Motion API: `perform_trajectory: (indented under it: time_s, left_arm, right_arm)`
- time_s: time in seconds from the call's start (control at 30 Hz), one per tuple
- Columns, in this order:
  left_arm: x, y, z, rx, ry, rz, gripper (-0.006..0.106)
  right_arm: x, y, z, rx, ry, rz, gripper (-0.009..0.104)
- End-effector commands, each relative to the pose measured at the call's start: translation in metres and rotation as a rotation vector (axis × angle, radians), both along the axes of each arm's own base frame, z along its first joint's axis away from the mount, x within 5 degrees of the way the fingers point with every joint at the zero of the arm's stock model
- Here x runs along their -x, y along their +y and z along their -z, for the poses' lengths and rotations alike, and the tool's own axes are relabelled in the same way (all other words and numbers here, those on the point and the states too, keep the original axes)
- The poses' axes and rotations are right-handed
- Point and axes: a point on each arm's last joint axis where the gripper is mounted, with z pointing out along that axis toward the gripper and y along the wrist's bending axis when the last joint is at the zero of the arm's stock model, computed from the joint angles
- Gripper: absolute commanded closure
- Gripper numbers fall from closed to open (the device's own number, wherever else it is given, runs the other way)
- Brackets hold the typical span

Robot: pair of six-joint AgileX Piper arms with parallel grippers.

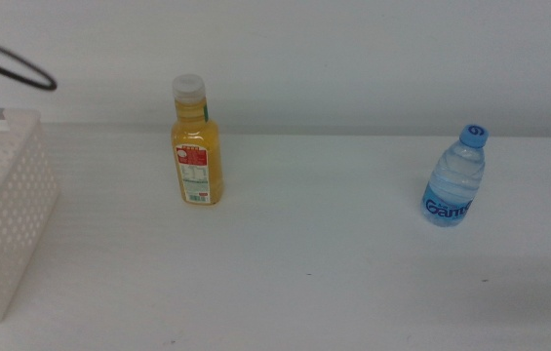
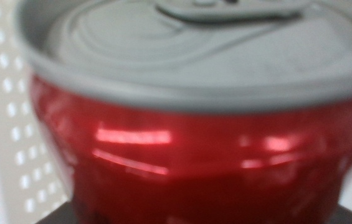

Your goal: Use arms to grab the bottles and put them into the dustbin to the left of the table.

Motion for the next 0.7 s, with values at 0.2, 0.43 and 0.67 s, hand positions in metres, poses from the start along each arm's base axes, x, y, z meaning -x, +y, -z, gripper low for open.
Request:
perform_trajectory:
  time_s: [0.2,0.43,0.67]
  left_arm:
    - [-0.022,0.029,0.046,-0.074,0.083,0.004,0.102]
    - [-0.033,0.035,0.081,-0.035,0.165,-0.008,0.093]
    - [-0.037,0.035,0.089,-0.008,0.164,0.002,0.055]
  right_arm:
    - [0.001,0.000,0.012,0.006,-0.008,0.008,0.002]
    - [0.001,0.000,0.012,0.006,-0.008,0.008,0.002]
    - [0.001,0.000,0.012,0.006,-0.008,0.008,0.002]
